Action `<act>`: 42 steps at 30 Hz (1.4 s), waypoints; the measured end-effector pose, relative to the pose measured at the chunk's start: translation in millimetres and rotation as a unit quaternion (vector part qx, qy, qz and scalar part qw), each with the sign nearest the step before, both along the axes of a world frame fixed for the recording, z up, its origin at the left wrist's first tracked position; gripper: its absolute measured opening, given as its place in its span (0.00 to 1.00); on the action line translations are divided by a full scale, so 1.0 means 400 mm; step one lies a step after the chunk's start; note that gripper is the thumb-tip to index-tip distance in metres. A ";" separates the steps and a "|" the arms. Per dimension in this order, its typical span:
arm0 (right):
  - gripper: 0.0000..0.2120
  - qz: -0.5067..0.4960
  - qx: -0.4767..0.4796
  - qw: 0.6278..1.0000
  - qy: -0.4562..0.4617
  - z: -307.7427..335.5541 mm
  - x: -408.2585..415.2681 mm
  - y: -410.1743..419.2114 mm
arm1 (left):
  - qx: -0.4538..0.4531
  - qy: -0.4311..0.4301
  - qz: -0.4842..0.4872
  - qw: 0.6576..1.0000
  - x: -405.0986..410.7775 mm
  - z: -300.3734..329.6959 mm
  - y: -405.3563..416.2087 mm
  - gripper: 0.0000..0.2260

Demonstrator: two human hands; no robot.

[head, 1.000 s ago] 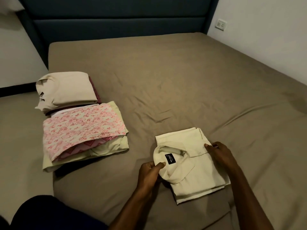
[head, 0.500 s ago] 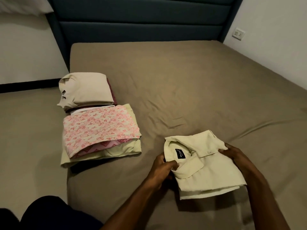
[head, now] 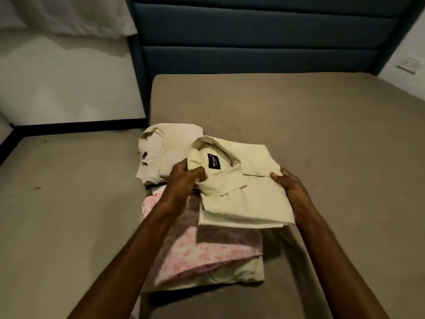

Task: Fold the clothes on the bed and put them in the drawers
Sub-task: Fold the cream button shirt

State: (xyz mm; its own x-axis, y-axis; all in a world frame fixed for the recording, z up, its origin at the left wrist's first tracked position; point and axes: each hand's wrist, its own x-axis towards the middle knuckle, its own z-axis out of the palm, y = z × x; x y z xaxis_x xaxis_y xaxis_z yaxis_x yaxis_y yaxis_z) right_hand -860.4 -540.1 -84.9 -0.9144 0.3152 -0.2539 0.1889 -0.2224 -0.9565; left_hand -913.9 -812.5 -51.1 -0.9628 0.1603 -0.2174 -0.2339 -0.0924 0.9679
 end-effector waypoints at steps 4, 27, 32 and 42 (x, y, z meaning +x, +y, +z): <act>0.16 0.046 -0.008 0.999 0.019 -0.010 -0.275 -0.140 | -0.010 -0.010 0.057 0.998 -0.208 0.004 -0.166 0.10; 0.24 0.056 0.485 0.871 -0.055 -0.119 -0.602 -0.315 | -0.416 -0.011 0.000 0.910 -0.475 -0.075 -0.387 0.26; 0.33 0.069 0.636 0.767 0.041 -0.087 -0.621 -0.373 | -0.545 0.290 0.074 0.783 -0.510 -0.017 -0.242 0.29; 0.33 0.133 0.565 0.814 0.017 -0.241 -0.601 -0.415 | -0.630 0.262 0.018 0.730 -0.524 -0.308 -0.174 0.26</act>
